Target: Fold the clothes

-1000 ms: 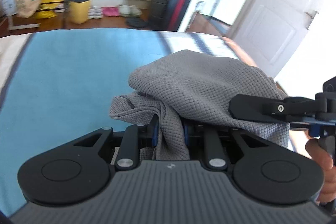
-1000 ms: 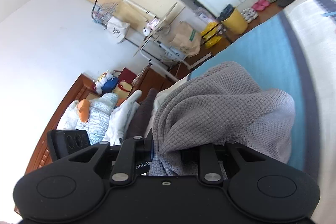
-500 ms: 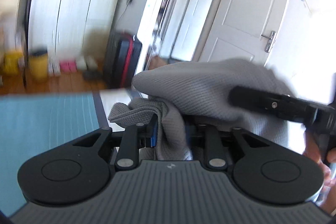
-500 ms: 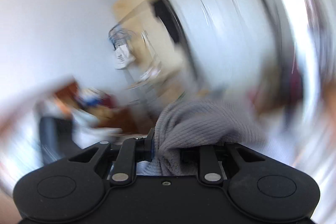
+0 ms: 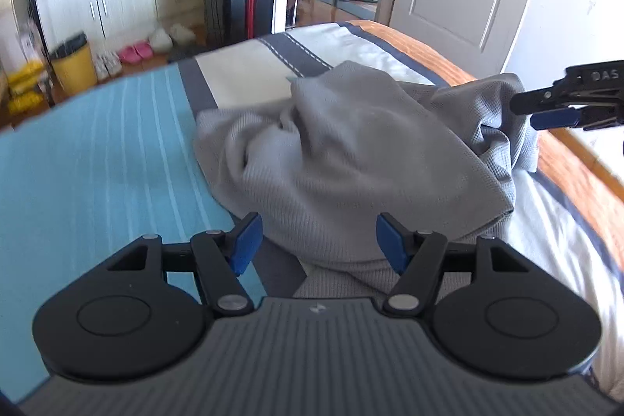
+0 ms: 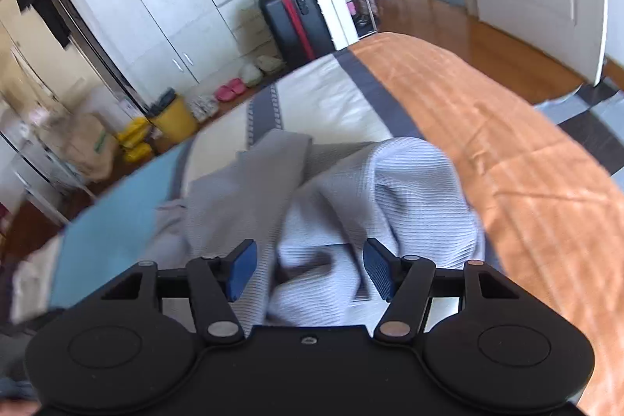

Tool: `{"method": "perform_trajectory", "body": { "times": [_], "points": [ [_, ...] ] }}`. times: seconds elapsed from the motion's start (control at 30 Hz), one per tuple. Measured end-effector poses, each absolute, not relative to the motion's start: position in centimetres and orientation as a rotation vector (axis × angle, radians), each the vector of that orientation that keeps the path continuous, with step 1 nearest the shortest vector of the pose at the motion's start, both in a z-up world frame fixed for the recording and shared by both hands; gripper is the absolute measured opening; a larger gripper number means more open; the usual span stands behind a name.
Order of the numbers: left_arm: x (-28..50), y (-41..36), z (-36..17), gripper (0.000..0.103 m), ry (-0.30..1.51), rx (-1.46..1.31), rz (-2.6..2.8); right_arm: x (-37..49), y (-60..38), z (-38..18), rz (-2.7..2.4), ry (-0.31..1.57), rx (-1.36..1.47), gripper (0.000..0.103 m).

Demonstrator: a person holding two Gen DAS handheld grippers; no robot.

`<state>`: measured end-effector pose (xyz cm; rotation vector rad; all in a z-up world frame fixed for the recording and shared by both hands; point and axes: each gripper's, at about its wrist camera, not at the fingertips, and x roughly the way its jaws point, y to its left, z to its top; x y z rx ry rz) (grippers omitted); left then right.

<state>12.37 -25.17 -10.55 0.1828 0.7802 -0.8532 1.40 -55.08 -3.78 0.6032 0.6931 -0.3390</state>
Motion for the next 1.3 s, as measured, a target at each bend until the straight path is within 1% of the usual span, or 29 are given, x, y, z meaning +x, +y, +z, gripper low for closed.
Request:
{"method": "perform_trajectory", "body": {
  "times": [0.13, 0.27, 0.4, 0.43, 0.47, 0.5, 0.63, 0.67, 0.77, 0.83, 0.9, 0.97, 1.03, 1.1, 1.17, 1.23, 1.27, 1.3],
  "points": [
    [13.9, -22.8, -11.9, 0.064, 0.856, 0.071, -0.856, -0.1, -54.7, -5.1, -0.315, 0.759, 0.706, 0.066],
    [13.6, -22.5, -12.2, 0.064, 0.814, 0.061, -0.9, -1.1, -53.6, -7.3, -0.305, 0.883, 0.774, 0.066],
    [12.4, -22.6, -11.5, 0.064, 0.754, 0.083, -0.961, -0.4, -52.1, -9.7, -0.362, 0.891, 0.737, 0.066],
    [12.1, -22.6, -11.3, 0.066, 0.739, 0.088, -0.976, 0.2, -52.0, -10.5, -0.38, 0.883, 0.728, 0.062],
    [11.8, -22.6, -11.1, 0.066, 0.724, 0.094, -0.991, 0.8, -52.0, -11.2, -0.391, 0.872, 0.719, 0.028],
    [11.5, -22.7, -10.9, 0.066, 0.709, 0.099, -1.006, 1.3, -52.0, -11.4, -0.372, 0.854, 0.708, 0.004],
    [10.0, -22.8, -10.2, 0.067, 0.632, 0.149, -1.071, 1.8, -49.6, -7.7, -0.33, 0.719, 0.475, 0.005],
    [9.6, -22.7, -10.1, 0.069, 0.613, 0.156, -1.095, 1.5, -48.9, -6.6, -0.302, 0.674, 0.449, 0.005],
    [9.2, -22.4, -9.8, 0.074, 0.614, 0.11, -1.176, 0.1, -47.7, -4.0, -0.132, 0.609, 0.497, 0.005],
    [10.0, -22.4, -9.8, 0.078, 0.679, 0.009, -1.213, -0.1, -46.9, -3.3, -0.058, 0.664, 0.504, 0.005],
    [11.2, -22.4, -10.2, 0.078, 0.776, -0.128, -1.211, -0.8, -46.2, -3.6, -0.053, 0.755, 0.504, 0.005],
    [12.1, -22.9, -10.6, 0.078, 0.834, -0.189, -1.19, -1.5, -46.3, -4.2, -0.064, 0.833, 0.512, 0.005],
    [12.1, -23.7, -10.6, 0.078, 0.818, -0.148, -1.17, -2.3, -46.7, -4.5, -0.076, 0.881, 0.532, 0.005],
    [11.4, -24.8, -10.7, 0.078, 0.793, -0.079, -1.165, -3.1, -47.5, -4.1, -0.072, 0.89, 0.542, 0.005],
    [10.7, -25.9, -10.7, 0.078, 0.771, -0.026, -1.173, -3.6, -48.5, -3.1, -0.058, 0.87, 0.519, 0.01],
    [10.0, -27.0, -11.0, 0.079, 0.744, 0.013, -1.19, -4.0, -49.5, -1.9, -0.047, 0.836, 0.459, 0.011],
    [9.6, -27.5, -11.3, 0.081, 0.729, 0.036, -1.197, -4.1, -50.3, -1.7, -0.063, 0.809, 0.435, 0.024],
    [9.0, -28.3, -11.6, 0.081, 0.707, 0.08, -1.193, -4.2, -51.2, -1.5, -0.081, 0.783, 0.42, 0.034]
  ]
}}
